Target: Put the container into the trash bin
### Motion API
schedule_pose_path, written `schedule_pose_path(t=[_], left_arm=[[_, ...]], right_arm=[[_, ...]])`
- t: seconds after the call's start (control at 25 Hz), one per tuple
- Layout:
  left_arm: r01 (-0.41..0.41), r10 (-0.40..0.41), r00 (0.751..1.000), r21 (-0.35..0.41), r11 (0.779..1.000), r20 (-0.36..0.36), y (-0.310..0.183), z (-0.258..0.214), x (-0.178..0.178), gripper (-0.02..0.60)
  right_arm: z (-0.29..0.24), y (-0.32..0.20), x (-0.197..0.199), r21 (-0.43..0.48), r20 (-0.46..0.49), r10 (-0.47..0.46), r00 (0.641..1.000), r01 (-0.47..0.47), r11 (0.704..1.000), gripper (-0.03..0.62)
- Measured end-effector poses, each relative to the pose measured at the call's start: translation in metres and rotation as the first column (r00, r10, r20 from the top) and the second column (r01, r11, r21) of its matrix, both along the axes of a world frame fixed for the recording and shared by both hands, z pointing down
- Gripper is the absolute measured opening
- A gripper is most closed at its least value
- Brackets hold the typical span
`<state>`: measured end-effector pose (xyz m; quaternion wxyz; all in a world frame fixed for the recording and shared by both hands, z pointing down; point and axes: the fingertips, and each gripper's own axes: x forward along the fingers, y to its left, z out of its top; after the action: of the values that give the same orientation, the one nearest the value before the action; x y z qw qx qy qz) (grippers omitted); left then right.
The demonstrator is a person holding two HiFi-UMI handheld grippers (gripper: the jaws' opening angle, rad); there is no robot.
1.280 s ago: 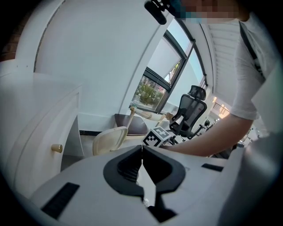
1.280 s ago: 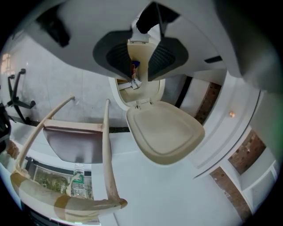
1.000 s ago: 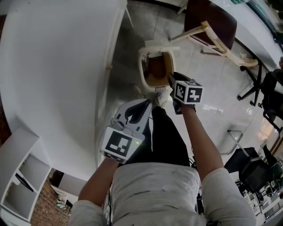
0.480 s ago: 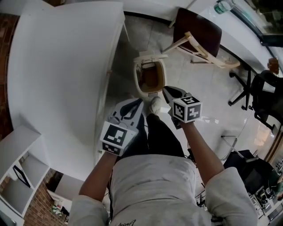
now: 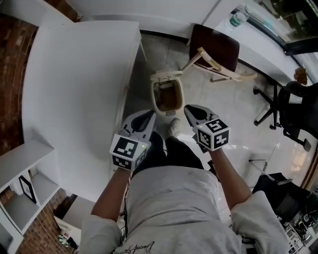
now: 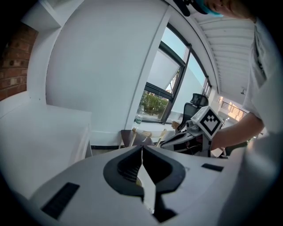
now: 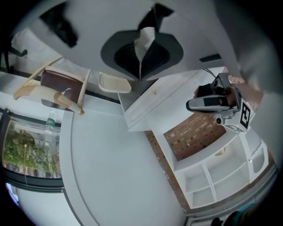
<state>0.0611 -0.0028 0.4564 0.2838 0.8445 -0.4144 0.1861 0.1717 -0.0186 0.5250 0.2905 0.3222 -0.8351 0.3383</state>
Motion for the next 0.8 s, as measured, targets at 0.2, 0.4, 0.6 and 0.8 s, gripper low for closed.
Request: schedule_pose_path(t=[0.2, 0.4, 0.6, 0.8], left_arm=[[0.011, -0.012, 1.000, 0.032, 0.999, 0.013, 0.002, -0.024, -0.006, 0.017], [0.015, -0.016, 1.000, 0.048, 0.999, 0.013, 0.007, -0.046, -0.004, 0.017], [0.031, -0.030, 1.000, 0.070, 0.997, -0.004, 0.009, -0.064, 0.000, 0.017], [0.046, -0.046, 0.999, 0.069, 0.997, -0.001, 0.013, -0.073, -0.007, 0.017]], right_arm=[[-0.033, -0.002, 0.004, 0.053, 0.017, -0.001, 1.000, 0.000, 0.999, 0.035], [-0.057, 0.004, 0.004, 0.076, 0.030, -0.025, 0.999, 0.023, 0.997, 0.034], [-0.079, 0.015, 0.005, 0.096, 0.028, -0.063, 0.998, 0.060, 0.994, 0.034], [-0.096, 0.018, 0.004, 0.119, 0.041, -0.077, 0.996, 0.072, 0.990, 0.034]])
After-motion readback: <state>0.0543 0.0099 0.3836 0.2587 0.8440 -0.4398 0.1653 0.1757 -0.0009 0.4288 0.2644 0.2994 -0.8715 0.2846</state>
